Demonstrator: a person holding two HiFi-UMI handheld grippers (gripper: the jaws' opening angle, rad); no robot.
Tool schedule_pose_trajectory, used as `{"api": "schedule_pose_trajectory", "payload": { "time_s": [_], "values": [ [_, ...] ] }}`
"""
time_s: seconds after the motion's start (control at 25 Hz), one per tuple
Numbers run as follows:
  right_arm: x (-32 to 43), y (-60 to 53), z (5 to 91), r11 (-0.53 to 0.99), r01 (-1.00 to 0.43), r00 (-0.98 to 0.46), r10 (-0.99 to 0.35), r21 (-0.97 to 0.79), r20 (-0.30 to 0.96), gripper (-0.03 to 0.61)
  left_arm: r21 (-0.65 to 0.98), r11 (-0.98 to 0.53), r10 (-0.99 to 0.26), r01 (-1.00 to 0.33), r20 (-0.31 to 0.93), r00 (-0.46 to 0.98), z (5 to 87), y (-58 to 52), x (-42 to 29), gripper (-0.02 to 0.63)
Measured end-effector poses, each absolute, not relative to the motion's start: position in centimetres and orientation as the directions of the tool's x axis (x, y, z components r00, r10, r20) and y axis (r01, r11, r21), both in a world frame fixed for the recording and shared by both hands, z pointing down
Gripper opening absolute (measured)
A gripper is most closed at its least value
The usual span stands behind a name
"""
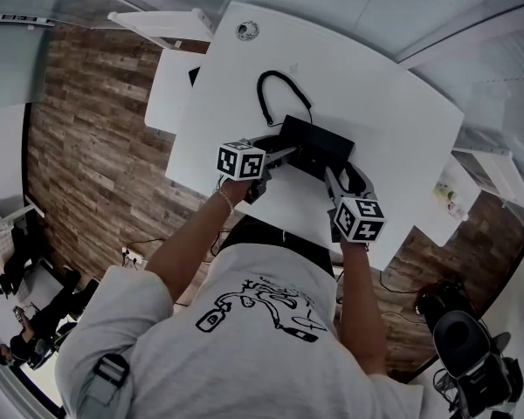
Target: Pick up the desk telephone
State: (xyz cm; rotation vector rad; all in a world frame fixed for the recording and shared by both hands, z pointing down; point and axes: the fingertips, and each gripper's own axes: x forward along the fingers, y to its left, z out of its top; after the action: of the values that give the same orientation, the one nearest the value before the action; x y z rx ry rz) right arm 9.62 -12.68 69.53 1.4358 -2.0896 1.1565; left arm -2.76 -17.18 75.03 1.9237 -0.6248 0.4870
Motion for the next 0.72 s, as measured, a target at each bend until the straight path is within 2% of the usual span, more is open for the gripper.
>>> {"api": "schedule_pose_trajectory", "payload": {
  "time_s": [0.72],
  "values": [
    [10.2, -12.3, 64.6, 0.18, -0.876, -0.447, -0.65, -0.447, 0.615, 0.209, 0.675, -0.374, -0.278, -0.636, 0.573, 0.771, 69.4, -16.5, -2.6, 0.273]
  ]
}}
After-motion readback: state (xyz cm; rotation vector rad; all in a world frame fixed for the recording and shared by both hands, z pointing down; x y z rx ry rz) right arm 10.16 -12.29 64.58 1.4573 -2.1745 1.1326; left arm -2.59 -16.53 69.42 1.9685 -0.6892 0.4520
